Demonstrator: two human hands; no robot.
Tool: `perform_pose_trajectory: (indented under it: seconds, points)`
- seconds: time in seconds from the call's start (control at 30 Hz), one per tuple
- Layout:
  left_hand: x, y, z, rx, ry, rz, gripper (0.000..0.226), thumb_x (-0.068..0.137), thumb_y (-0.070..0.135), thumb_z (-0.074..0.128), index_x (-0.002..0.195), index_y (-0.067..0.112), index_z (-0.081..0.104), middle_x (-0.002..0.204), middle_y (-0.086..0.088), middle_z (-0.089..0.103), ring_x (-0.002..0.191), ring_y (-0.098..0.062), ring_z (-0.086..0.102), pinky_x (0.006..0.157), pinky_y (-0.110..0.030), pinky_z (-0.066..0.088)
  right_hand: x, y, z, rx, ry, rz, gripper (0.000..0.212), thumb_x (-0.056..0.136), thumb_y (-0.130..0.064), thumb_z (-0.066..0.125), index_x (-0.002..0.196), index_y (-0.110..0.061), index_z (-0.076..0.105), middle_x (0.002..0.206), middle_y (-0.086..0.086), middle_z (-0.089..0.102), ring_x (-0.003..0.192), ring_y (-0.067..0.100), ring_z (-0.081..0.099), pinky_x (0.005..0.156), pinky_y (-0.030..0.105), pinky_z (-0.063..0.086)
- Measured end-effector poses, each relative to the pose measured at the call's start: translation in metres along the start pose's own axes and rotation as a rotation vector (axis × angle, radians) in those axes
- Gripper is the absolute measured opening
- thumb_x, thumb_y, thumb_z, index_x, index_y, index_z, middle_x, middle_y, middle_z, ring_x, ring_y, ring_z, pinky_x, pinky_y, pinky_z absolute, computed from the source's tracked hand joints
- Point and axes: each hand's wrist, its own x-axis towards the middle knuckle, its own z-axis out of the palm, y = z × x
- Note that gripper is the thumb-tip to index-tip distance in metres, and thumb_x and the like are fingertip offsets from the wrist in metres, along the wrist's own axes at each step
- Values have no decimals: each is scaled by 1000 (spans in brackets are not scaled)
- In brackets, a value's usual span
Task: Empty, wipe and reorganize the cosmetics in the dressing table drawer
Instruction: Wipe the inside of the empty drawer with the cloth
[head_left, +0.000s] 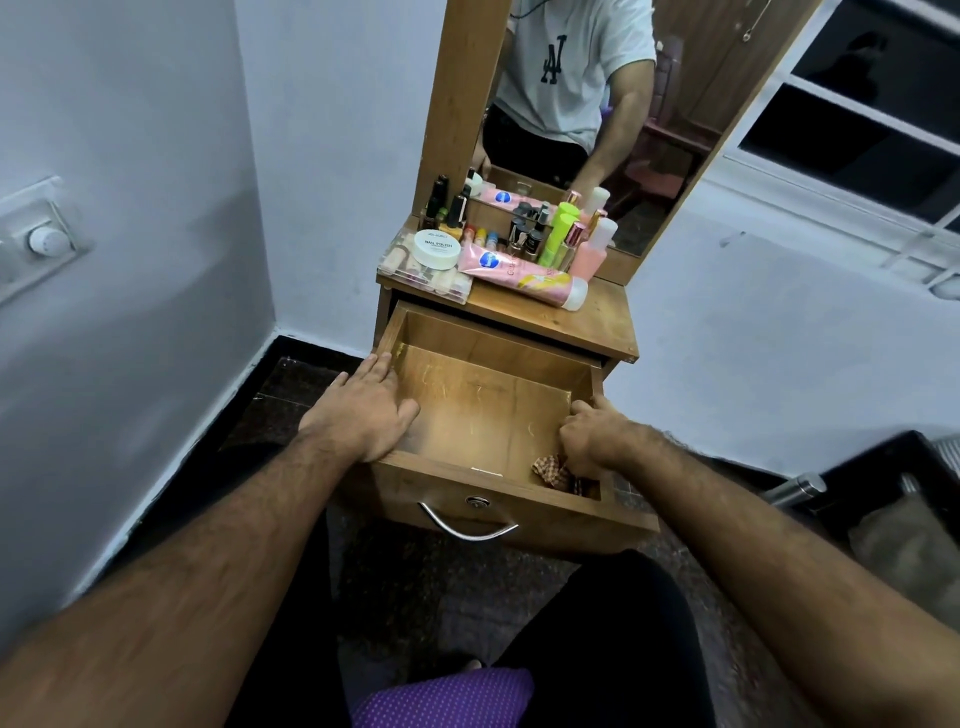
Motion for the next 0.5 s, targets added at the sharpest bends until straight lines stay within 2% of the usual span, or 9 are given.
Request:
perform_pose_trajectory:
  seconds: [0.13, 0.23, 0.3, 0.33, 0.43, 0.5]
  points:
    - [0, 1, -1, -3, 11, 6, 64, 102, 44, 22, 156, 9, 17, 165, -4, -2, 152, -13, -4, 122, -38, 6, -6, -8, -1, 55, -123, -20, 25, 95, -16, 55, 117, -19, 66, 123, 1, 59, 112, 21, 46, 100, 41, 34]
    - [0, 1, -1, -1, 9, 5, 64, 102, 44, 22, 156, 9, 17, 165, -4, -3, 151, -13, -4, 122, -38, 5, -13, -14, -8, 80, -159, -35, 24, 94, -8, 56, 116, -13, 66, 120, 3, 61, 109, 22, 51, 100, 41, 35]
    - [0, 1, -1, -2, 9, 4, 64, 103, 44, 22, 156, 9, 16, 165, -4, -3, 151, -13, -4, 122, -38, 5, -16, -18, -17, 115, -175, -22, 26, 94, -5, 56, 117, -9, 65, 114, 7, 61, 100, 21, 53, 92, 37, 41]
    - [0, 1, -1, -3, 10, 4, 64, 103, 44, 22, 156, 9, 16, 165, -4, -2, 151, -13, -4, 122, -38, 5, -18, -20, -23, 143, -193, -10, 28, 94, -3, 54, 120, -8, 63, 116, 9, 62, 99, 22, 55, 88, 35, 45]
    - [0, 1, 0, -2, 14, 1, 64, 103, 43, 22, 156, 9, 16, 165, -4, -2, 152, -13, -3, 122, -38, 6, -25, -15, -45, 245, -265, 44, 37, 96, -5, 47, 133, -3, 54, 136, 13, 55, 118, 27, 56, 95, 38, 50]
    - [1, 1, 0, -1, 11, -1, 64, 102, 44, 22, 156, 9, 16, 165, -4, -2, 152, -13, -3, 122, -38, 6, -25, -4, -53, 305, -293, 75, 33, 99, -13, 45, 129, -3, 55, 123, 8, 59, 111, 24, 59, 84, 33, 53]
